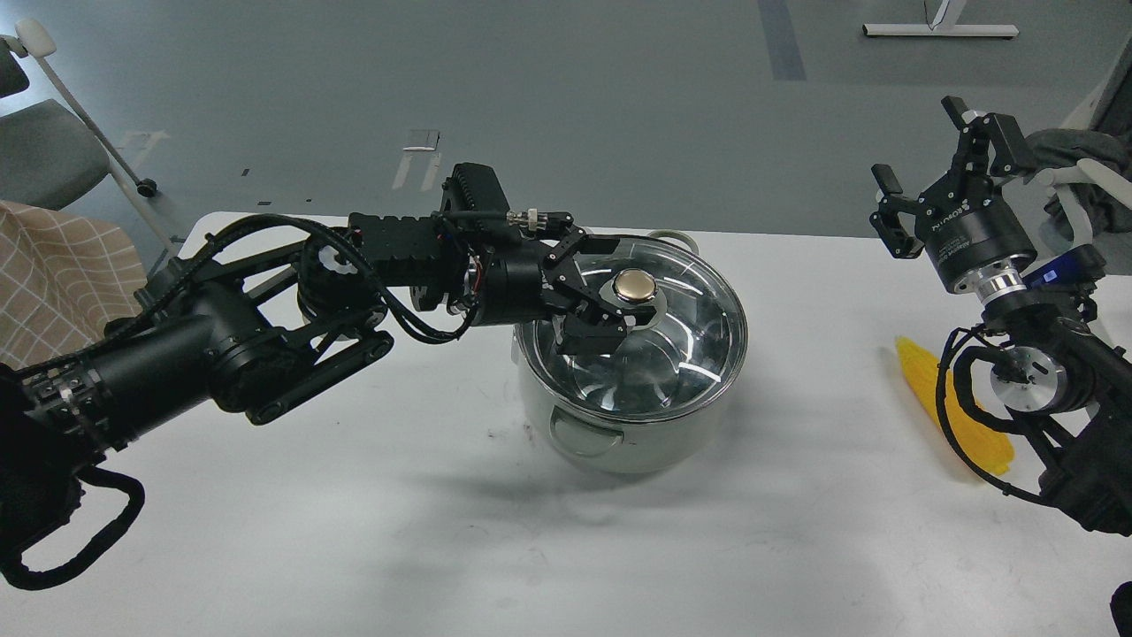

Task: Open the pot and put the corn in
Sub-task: 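Reach the left gripper over the pot and grasp the lid knob, then lift the glass lid off the pot with the left gripper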

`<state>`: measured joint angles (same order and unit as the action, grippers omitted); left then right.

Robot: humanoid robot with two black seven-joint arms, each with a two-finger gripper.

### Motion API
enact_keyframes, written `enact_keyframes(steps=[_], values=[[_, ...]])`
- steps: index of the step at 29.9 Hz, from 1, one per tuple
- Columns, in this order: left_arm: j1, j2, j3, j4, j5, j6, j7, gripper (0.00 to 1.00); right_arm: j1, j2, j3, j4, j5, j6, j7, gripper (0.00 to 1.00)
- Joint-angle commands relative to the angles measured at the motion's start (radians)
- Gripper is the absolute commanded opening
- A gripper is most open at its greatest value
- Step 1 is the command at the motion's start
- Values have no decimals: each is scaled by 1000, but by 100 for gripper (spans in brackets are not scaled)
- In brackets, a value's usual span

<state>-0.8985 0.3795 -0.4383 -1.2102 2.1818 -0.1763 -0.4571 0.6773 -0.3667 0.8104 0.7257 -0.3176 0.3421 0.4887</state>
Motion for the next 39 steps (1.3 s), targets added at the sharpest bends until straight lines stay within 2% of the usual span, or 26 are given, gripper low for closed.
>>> enact_keyframes(steps=[1,3,9,10,14,17,18,21,31,39], values=[[12,-1,1,1,0,0,3,89,-5,-1,1,0,0,0,0,100],[12,-1,1,1,0,0,3,86,-5,-2,1,1,0,0,0,100],[20,1,1,8,0,0,3,58,-7,0,1,1,0,0,0,100],[20,1,0,9,0,0,3,50,-7,2,1,1,0,0,0,100],[20,-1,0,9,0,0,5,41,-7,2,1,1,0,0,0,100],[18,-1,0,9,0,0,5,31,-7,2,1,1,0,0,0,100],[18,-1,0,9,0,0,6,22,-7,2,1,1,0,0,0,100],[13,-1,-2,8,0,0,8,14,-7,2,1,1,0,0,0,100],[-48,41,-19,-32,0,-5,0,11,-7,2,1,3,0,0,0,100],[-132,237,-20,-103,-36,-11,-6,11,-7,-2,3,3,0,0,0,100]])
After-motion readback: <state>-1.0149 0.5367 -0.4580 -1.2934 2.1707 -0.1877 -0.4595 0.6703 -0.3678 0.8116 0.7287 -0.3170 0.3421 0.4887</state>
